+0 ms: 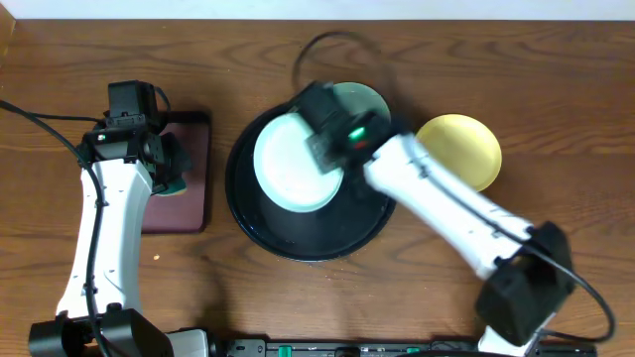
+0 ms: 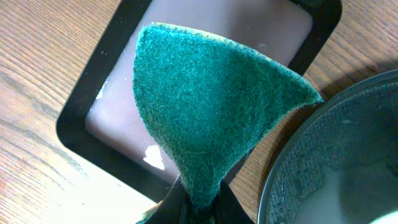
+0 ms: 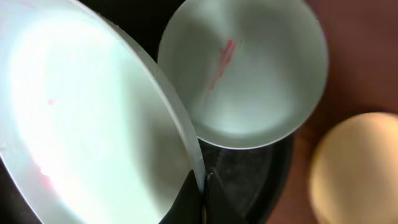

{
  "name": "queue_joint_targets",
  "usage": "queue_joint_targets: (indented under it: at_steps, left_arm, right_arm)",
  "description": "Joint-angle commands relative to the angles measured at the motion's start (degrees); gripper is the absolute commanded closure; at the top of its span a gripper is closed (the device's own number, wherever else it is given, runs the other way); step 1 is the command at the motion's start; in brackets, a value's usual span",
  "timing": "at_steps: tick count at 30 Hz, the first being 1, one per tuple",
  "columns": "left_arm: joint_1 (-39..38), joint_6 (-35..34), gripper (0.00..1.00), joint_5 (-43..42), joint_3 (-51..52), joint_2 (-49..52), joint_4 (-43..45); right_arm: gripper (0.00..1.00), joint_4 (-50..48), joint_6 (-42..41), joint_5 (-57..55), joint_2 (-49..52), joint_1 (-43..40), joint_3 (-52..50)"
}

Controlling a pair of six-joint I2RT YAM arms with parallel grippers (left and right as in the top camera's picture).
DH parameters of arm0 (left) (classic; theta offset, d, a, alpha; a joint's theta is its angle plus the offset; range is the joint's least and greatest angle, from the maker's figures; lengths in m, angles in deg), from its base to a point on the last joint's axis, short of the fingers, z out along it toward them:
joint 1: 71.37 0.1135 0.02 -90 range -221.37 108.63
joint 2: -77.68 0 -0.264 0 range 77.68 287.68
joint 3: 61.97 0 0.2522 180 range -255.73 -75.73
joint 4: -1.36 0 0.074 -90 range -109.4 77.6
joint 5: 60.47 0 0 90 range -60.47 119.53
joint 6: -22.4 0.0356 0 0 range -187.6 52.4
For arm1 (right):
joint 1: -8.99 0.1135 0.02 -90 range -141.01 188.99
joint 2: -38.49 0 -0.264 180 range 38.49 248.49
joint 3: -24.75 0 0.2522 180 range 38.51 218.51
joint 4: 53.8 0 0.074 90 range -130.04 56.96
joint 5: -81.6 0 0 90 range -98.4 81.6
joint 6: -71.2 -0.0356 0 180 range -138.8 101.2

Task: Clean dirty plates on tray and stack at the side
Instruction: 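Lower the pale green plate onto the yellow plate and release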

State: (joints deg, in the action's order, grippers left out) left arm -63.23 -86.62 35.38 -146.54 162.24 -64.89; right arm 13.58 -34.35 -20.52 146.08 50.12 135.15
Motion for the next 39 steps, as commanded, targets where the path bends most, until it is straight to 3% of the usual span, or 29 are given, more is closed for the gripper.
queue_joint_targets:
  at_steps: [1, 7, 16, 29, 32, 39]
  left_arm:
    - [0.2, 1.18, 0.93, -0.33, -0.68, 0.44, 0.02]
    - [0.2, 1.18, 0.93, -0.33, -0.68, 0.44, 0.02]
    - [0.2, 1.18, 0.93, -0.33, -0.68, 0.44, 0.04]
    - [0.2, 1.18, 0.93, -0.33, -0.68, 0.44, 0.17]
    - [0.2, 1.18, 0.92, -0.33, -0.68, 0.44, 0.33]
    - [0.2, 1.18, 0.93, -0.33, -0.68, 0.44, 0.48]
  right_arm:
    - [0.99, 0.22, 1.09, 19.82, -4.68, -9.53, 0.85]
    - [0.99, 4.63, 1.07, 21.92, -6.27, -25.59, 0.85]
    - [0.99, 12.09, 1.05, 11.58, -2.45, -42.71, -1.6]
    - [0.98, 4.15, 1.05, 9.44, -1.53, -49.33, -13.31]
    - [0.8, 1.84, 1.09, 11.82, -1.53, -49.03, -14.73]
    - [0.65, -0.35, 3.08, 16.87, -1.53, -45.55, -14.43]
